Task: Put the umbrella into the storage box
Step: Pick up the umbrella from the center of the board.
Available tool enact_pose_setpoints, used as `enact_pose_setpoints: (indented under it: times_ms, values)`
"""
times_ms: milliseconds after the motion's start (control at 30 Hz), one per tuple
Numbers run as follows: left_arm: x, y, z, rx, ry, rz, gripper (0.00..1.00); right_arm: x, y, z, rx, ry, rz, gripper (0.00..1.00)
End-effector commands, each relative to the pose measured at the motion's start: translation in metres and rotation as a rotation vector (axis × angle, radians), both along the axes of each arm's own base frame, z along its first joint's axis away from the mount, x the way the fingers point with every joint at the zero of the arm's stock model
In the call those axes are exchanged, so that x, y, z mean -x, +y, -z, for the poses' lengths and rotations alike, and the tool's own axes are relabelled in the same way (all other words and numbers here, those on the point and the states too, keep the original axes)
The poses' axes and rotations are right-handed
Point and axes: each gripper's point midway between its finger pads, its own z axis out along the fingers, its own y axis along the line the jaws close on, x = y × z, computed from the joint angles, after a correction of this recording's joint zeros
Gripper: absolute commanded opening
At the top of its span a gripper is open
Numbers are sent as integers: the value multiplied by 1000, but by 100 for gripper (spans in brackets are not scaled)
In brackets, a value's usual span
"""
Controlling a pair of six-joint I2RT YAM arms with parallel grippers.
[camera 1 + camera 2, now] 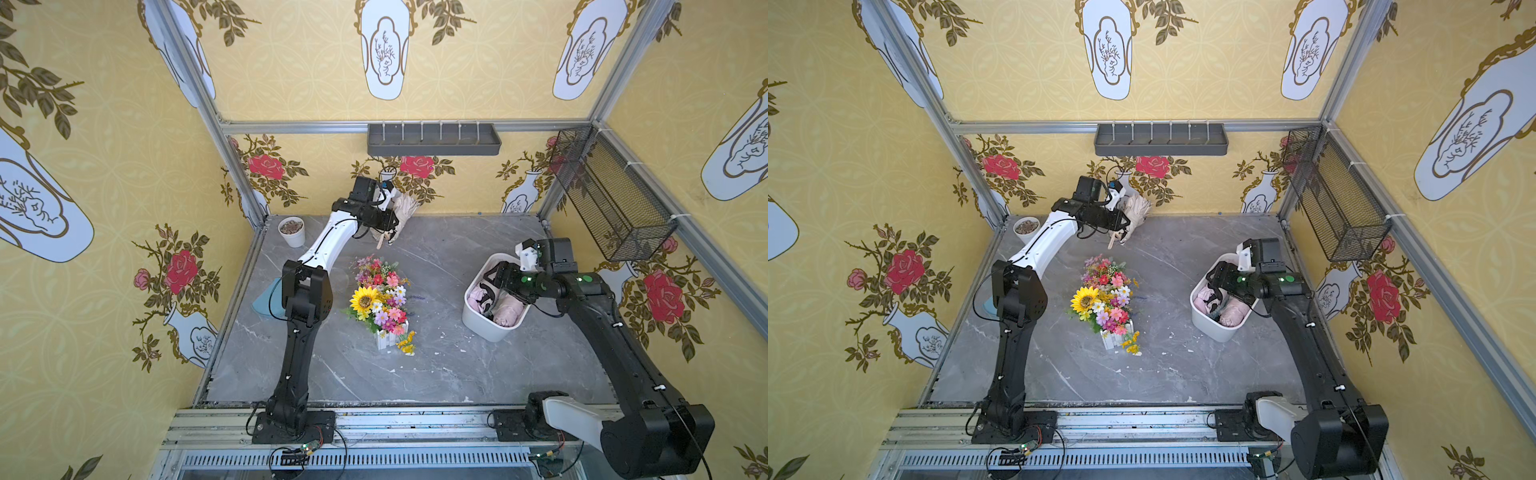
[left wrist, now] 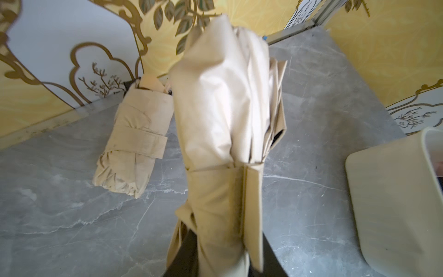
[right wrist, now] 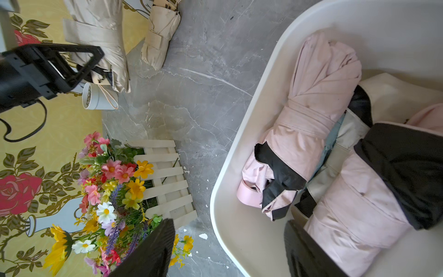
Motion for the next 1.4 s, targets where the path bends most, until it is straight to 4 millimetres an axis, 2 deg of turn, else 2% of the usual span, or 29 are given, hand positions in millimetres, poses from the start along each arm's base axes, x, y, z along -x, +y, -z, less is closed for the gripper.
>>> enact_pose_setpoints:
  times_ms: [0,267,500,667,933,1133,1367]
  values:
    - [1,-3,-39,80,-55,5,18,3,3,-5,-19,-2,-8,77]
    - [33,7,-104,178,-66,-13,17,10,16,-19,-73,-44,-79,78]
    - [76,7,-139,337,-11,-9,9,11,34,-45,-153,-136,-152,79]
    - [115,5,-148,475,55,17,0,10,57,-65,-252,-226,-202,80]
    - [176,5,-152,650,109,104,0,6,116,-99,-372,-395,-299,80]
    - [207,4,-148,688,131,188,0,-3,149,-118,-449,-454,-331,80]
    - [230,-5,-135,694,174,261,0,-7,176,-129,-482,-488,-351,80]
